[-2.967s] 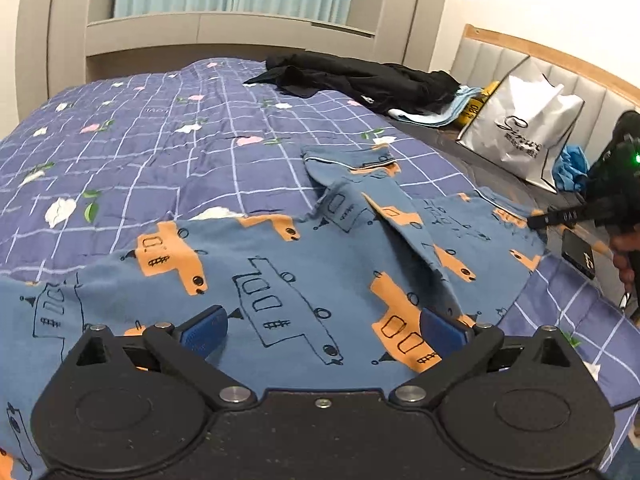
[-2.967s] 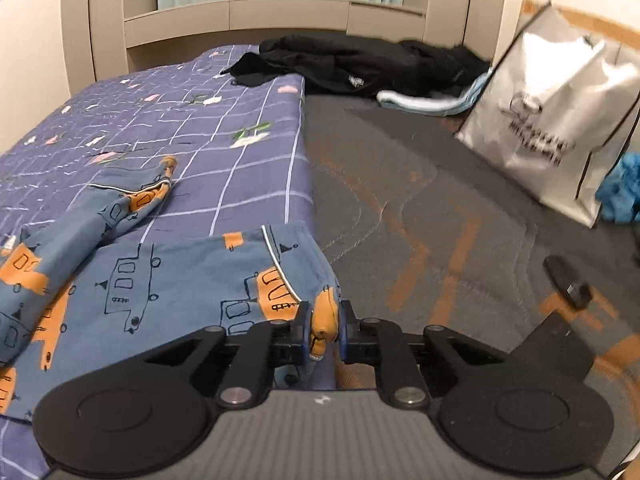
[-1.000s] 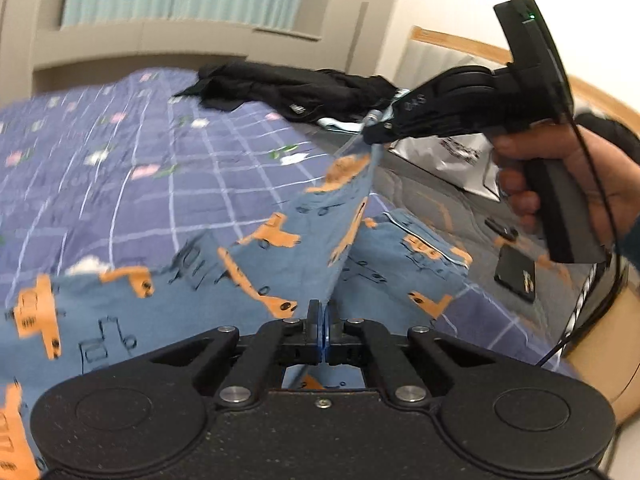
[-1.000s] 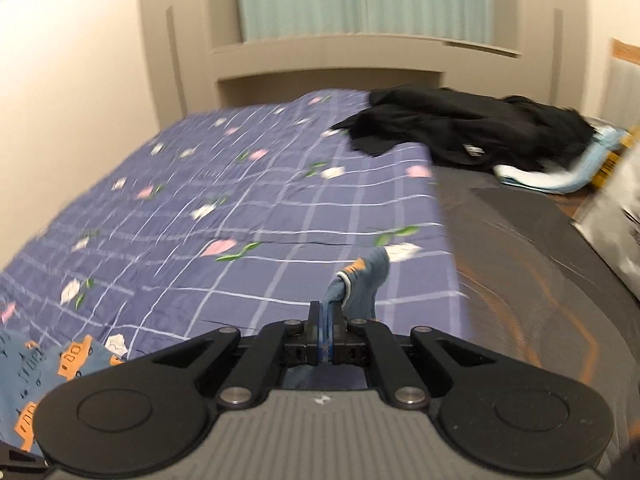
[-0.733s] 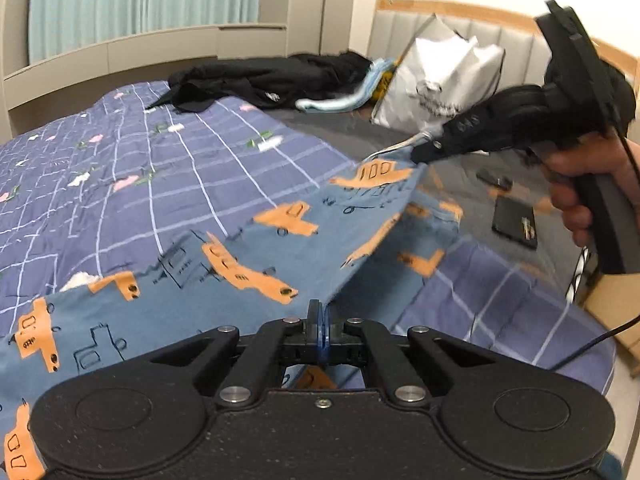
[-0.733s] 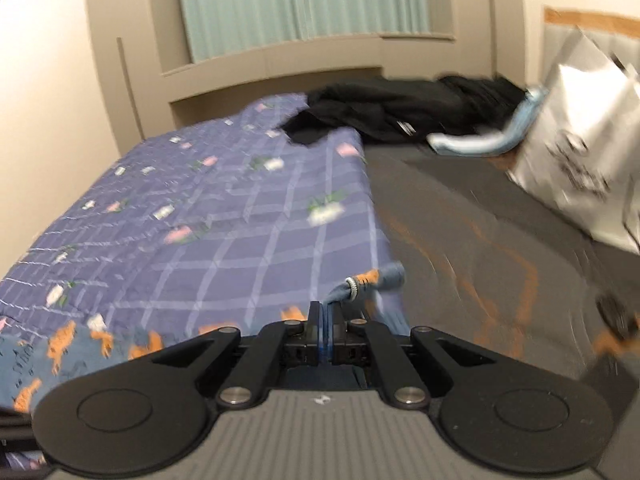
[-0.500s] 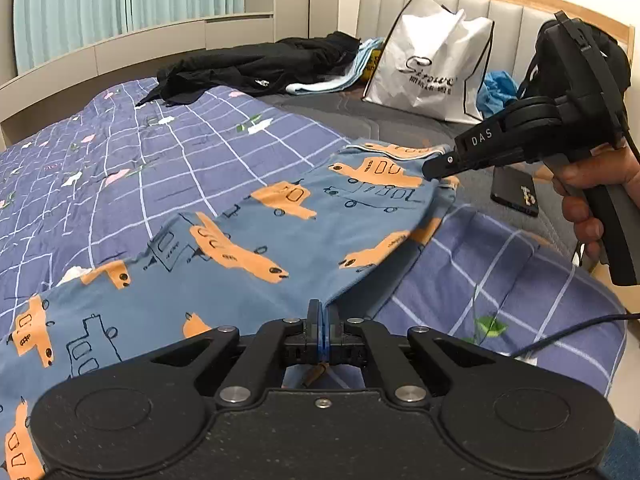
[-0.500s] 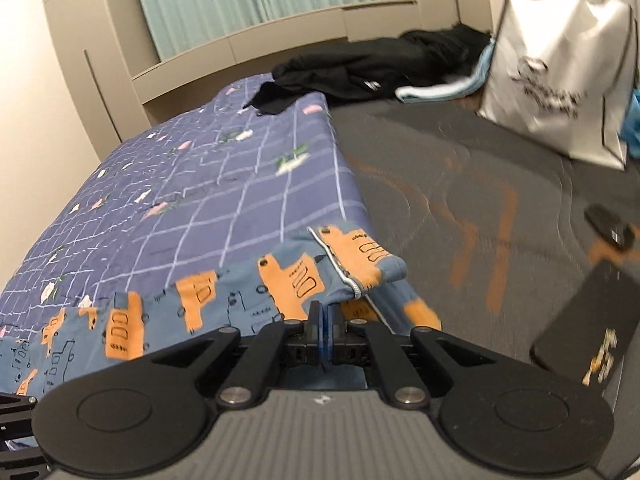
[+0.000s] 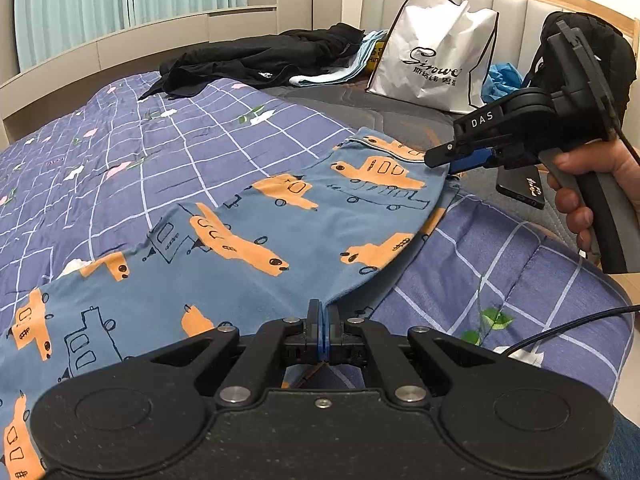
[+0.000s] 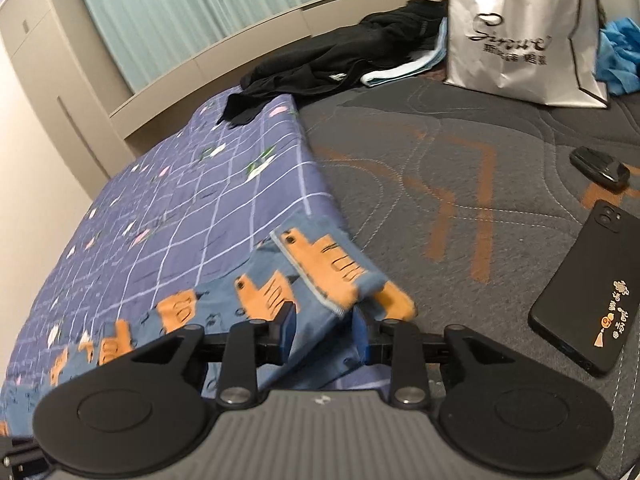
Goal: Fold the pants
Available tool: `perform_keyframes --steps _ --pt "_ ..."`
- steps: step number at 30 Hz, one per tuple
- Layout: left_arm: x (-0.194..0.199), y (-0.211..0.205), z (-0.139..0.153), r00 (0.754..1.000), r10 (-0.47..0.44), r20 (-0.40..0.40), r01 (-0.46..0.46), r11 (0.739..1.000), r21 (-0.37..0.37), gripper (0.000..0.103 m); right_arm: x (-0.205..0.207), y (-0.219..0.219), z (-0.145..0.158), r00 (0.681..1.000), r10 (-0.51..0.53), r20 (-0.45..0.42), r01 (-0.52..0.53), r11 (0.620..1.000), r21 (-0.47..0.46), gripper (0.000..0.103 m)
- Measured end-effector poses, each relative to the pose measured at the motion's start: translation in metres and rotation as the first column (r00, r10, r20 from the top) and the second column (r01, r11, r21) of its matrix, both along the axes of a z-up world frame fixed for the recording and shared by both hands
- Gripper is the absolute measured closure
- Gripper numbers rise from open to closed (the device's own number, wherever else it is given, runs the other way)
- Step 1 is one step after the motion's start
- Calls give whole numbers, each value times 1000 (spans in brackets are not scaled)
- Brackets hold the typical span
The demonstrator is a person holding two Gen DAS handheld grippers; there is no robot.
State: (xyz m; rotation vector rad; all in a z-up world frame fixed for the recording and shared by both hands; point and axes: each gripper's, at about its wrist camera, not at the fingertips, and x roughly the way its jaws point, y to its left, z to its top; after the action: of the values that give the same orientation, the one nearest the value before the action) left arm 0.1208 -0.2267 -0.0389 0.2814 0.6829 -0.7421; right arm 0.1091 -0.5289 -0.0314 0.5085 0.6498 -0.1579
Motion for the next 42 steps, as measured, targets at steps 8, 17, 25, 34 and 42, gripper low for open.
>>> perform_keyframes --steps 8,17,25,34,42 --pt "-2 -5 4 1000 -8 16 8 1000 -8 103 -12 -2 5 997 -64 37 66 997 -40 95" --pt "5 16 4 998 -1 -57 -2 998 -67 53 -17 -5 -9 996 -83 -17 82 996 -39 89" --pt "40 75 14 977 205 -59 -210 972 -101 28 -25 -2 -6 999 -54 -8 54 997 -53 27" --pt "128 145 -7 849 489 -200 -516 849 -112 22 -27 5 -10 1000 -8 -30 7 999 -31 10" --pt "129 150 -9 843 508 -178 -531 838 -123 9 -22 5 -15 998 48 -44 -47 999 14 4"
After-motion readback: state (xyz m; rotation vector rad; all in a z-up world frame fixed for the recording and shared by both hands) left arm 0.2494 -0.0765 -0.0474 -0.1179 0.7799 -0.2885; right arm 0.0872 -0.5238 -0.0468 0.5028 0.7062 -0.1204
